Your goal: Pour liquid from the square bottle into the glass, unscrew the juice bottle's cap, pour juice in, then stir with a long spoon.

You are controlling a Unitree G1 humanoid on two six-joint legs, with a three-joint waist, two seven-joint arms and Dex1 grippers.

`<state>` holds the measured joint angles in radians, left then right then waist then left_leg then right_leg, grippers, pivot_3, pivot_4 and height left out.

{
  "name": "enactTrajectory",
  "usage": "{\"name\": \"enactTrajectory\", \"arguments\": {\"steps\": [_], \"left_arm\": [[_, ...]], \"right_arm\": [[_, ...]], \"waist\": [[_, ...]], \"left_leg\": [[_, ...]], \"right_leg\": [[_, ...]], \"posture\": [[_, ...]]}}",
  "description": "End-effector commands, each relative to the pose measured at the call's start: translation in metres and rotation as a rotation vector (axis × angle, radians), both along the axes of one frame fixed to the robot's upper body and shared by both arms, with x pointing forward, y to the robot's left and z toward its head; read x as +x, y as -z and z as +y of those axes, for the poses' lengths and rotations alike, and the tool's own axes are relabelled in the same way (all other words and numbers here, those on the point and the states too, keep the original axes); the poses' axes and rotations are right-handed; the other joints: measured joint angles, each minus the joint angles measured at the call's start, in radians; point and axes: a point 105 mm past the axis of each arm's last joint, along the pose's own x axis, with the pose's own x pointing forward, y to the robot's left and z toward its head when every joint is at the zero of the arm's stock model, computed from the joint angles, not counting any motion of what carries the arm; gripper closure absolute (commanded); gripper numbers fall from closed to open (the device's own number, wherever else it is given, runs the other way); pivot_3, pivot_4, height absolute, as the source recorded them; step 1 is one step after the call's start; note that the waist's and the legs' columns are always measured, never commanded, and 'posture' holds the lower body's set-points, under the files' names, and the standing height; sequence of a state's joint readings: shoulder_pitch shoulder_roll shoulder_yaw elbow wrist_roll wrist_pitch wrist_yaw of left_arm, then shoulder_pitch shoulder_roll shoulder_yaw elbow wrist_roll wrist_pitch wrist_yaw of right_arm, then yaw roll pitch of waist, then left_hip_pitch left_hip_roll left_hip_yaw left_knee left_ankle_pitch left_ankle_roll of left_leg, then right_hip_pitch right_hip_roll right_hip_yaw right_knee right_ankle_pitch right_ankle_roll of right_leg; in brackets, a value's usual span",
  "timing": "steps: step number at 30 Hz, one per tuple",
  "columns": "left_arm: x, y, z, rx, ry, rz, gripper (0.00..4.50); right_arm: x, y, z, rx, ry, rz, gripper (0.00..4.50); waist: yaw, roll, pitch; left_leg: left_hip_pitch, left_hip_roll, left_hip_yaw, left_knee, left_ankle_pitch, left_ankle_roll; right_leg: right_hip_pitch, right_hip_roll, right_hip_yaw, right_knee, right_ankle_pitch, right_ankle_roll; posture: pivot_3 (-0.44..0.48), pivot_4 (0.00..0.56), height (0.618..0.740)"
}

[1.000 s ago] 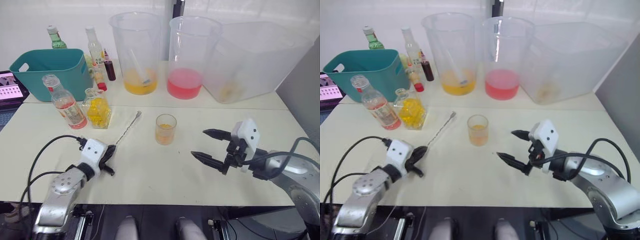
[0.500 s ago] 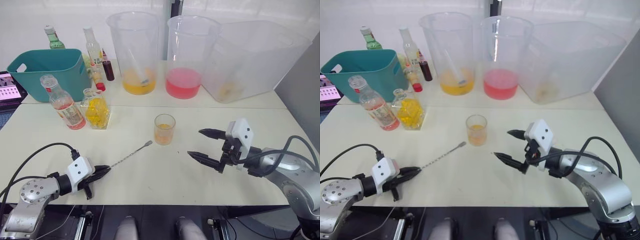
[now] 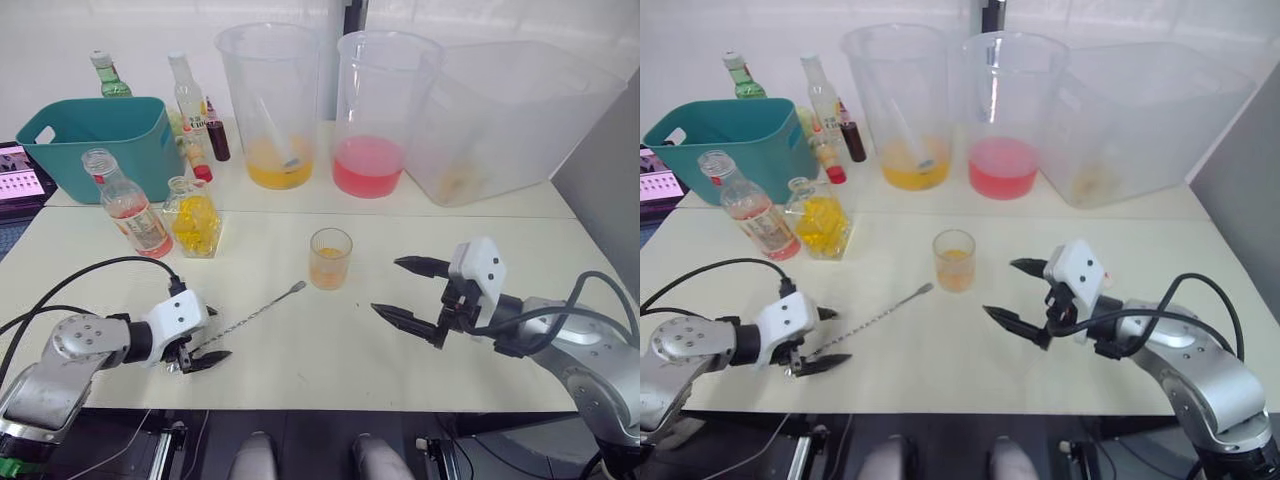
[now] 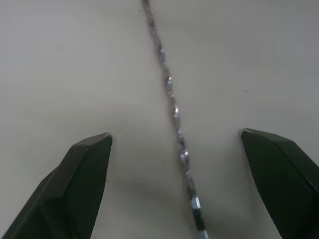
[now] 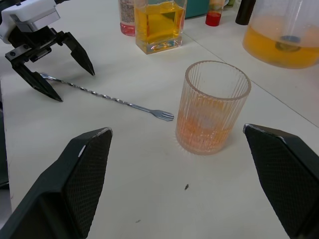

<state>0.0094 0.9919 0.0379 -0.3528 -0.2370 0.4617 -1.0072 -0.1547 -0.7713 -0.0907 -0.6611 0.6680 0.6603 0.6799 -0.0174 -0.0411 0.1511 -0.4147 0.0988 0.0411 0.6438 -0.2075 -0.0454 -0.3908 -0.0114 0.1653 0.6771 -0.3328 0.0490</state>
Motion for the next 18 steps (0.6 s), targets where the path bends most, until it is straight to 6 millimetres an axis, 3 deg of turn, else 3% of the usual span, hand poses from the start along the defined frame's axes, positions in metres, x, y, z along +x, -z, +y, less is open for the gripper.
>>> {"name": "enactTrajectory", "arguments": {"steps": [1, 3, 9, 16, 18], "left_arm": [[-0.01, 0.006, -0.005, 0.037, 0.005, 0.07, 0.2], [-0.009, 0.011, 0.001, 0.074, -0.041, 0.081, 0.2], [-0.01, 0.024, 0.017, 0.118, -0.147, 0.155, 2.12], [-0.002, 0.025, 0.031, 0.197, -0.187, 0.094, 4.47], [0.001, 0.024, 0.032, 0.197, -0.202, 0.078, 4.47]], "right_arm": [[-0.004, -0.006, 0.003, -0.004, -0.013, -0.034, 0.0], [-0.004, -0.005, 0.003, -0.005, -0.014, -0.031, 0.0], [-0.003, -0.002, 0.003, -0.025, -0.007, -0.032, 0.0], [-0.002, -0.001, 0.001, -0.041, 0.0, -0.043, 0.0], [-0.003, 0.0, 0.002, -0.043, -0.006, -0.04, 0.0]], "waist": [[0.0, 0.0, 0.0], [-0.001, 0.0, 0.0], [-0.001, 0.001, -0.001], [-0.004, 0.004, -0.002], [-0.005, 0.005, -0.003]], "left_leg": [[0.0, 0.0, 0.0, 0.0, 0.0, 0.0], [0.0, 0.0, 0.0, 0.0, 0.0, 0.0], [0.001, 0.0, 0.0, 0.0, 0.0, 0.0], [0.005, 0.0, 0.0, 0.0, 0.0, 0.0], [0.005, 0.0, 0.0, -0.001, 0.0, 0.0]], "right_leg": [[0.0, 0.0, 0.0, 0.0, 0.0, 0.0], [0.0, 0.0, 0.0, 0.0, 0.0, 0.0], [0.0, 0.0, 0.0, 0.0, 0.0, 0.0], [0.002, 0.0, 0.0, 0.0, -0.001, -0.001], [0.002, 0.0, 0.0, 0.0, -0.001, -0.001]], "posture": [[0.0, 0.15, 0.719], [0.0, 0.15, 0.719], [0.0, 0.15, 0.719], [0.0, 0.15, 0.719], [0.0, 0.15, 0.719]]}}
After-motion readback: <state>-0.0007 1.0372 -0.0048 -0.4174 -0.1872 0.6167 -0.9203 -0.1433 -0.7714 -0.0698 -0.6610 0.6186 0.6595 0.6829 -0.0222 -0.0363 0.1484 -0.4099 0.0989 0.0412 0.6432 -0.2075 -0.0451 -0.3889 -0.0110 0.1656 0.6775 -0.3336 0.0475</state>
